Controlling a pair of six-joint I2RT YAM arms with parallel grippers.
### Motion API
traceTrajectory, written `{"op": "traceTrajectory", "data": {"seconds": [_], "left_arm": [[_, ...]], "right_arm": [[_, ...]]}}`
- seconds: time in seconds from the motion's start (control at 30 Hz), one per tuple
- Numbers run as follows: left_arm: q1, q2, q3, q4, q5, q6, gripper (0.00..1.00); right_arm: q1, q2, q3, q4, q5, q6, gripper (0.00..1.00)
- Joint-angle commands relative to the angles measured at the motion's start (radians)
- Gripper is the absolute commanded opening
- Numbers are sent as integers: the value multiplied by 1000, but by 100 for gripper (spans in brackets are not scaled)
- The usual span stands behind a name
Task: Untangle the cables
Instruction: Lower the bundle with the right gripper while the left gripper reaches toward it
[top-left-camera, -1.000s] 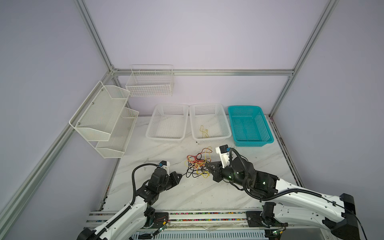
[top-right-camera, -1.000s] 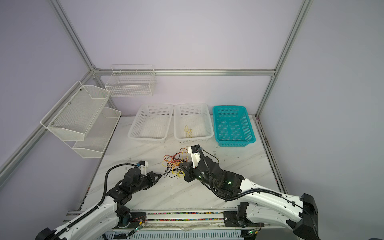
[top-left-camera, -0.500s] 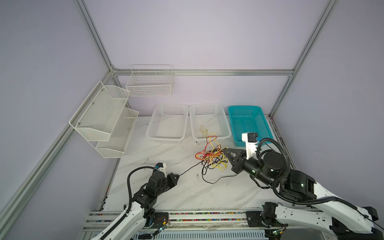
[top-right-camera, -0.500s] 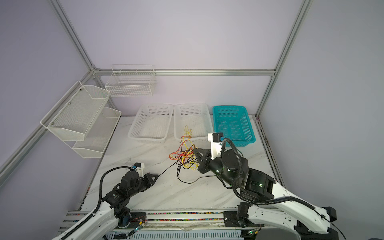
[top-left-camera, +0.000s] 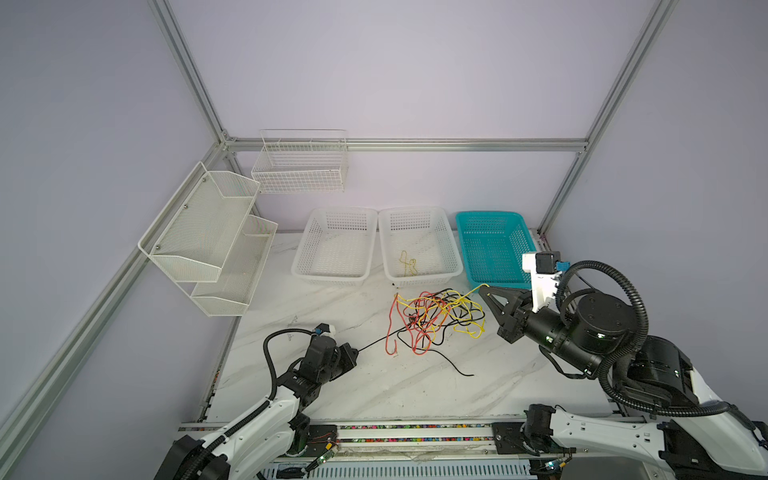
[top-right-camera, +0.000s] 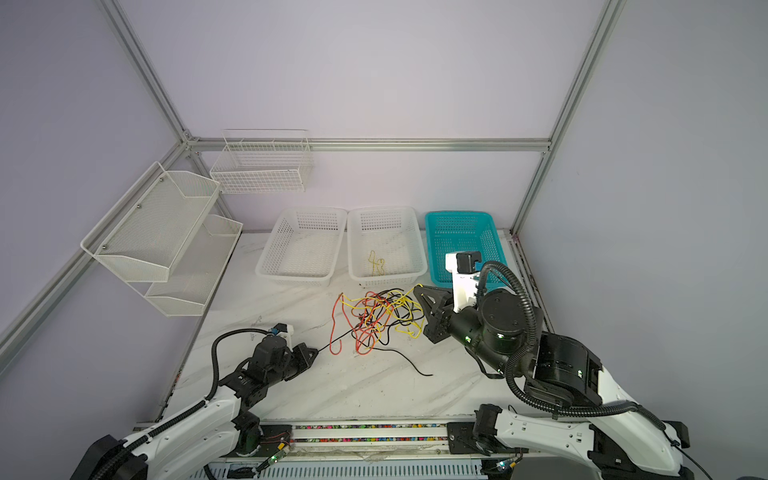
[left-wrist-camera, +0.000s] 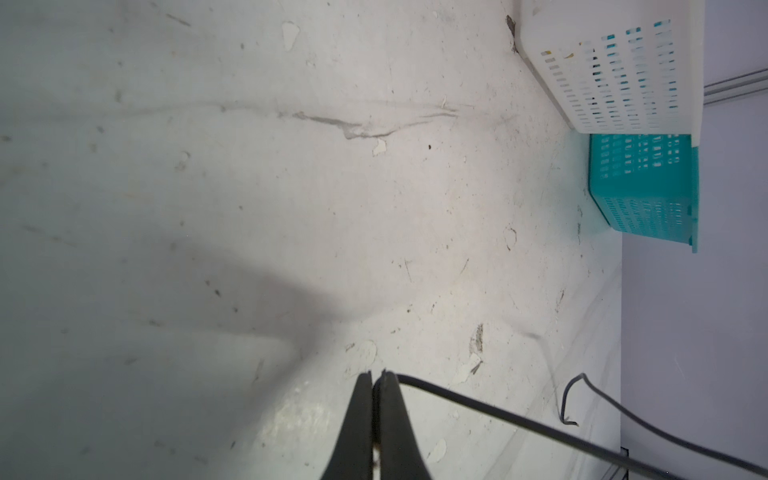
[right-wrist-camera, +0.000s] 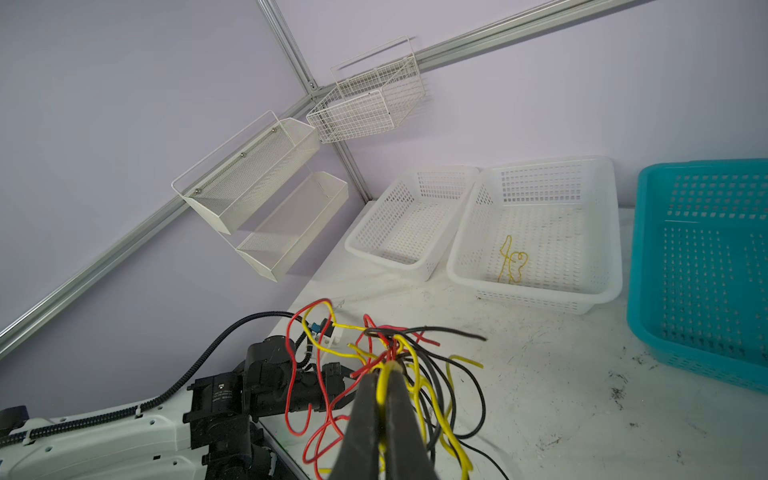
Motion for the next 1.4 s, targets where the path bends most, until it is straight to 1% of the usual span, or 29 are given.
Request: {"op": "traceTrajectory", "data": {"seconds": [0.0,0.03,0.07,0.1,0.13,0.27,0.3,0.4,0.43,0.57,0.67,0.83,0.97,1.1,1.23,1.37], "left_arm": [[26,52,44,-130,-57,28,0],[26,52,60,-131,-40,33,0],[26,47,73,-142,-33,34,5],[26,37,88,-152,-22,35,20],[26,21,98,-152,-5,40,32],[26,-76,130,-177,49,31,58],[26,-107,140,-192,57,24,66],[23,-193,164,-214,74,11,83],[22,-213,168,-216,80,2,86],[14,-283,191,-203,120,-40,89],[-4,-302,198,-164,141,-61,92],[-11,-290,210,-194,116,-29,93],[-10,-307,205,-178,131,-32,93],[-11,-414,173,-195,101,-77,94],[-10,-539,124,-211,57,-156,96],[-11,-622,106,-224,26,-217,97]], "right_arm": [[-4,-20,-22,163,72,-28,0],[-4,-9,-50,169,55,-26,0],[-4,-4,-76,177,51,-18,0],[-4,-4,-109,191,45,-4,0],[-4,-8,-148,220,37,-6,0],[-4,1,-250,285,-11,-2,0],[-4,6,-272,301,-21,0,0],[-4,19,-334,356,-52,-3,0],[-4,23,-349,371,-58,-3,0],[-4,49,-392,426,-96,-14,0],[-4,66,-412,459,-121,-17,0],[-4,74,-436,506,-175,-23,0],[-5,83,-447,515,-192,-20,0],[-4,83,-461,518,-171,-14,0],[-4,79,-463,521,-154,-13,0],[-6,97,-460,523,-150,-15,0]]}}
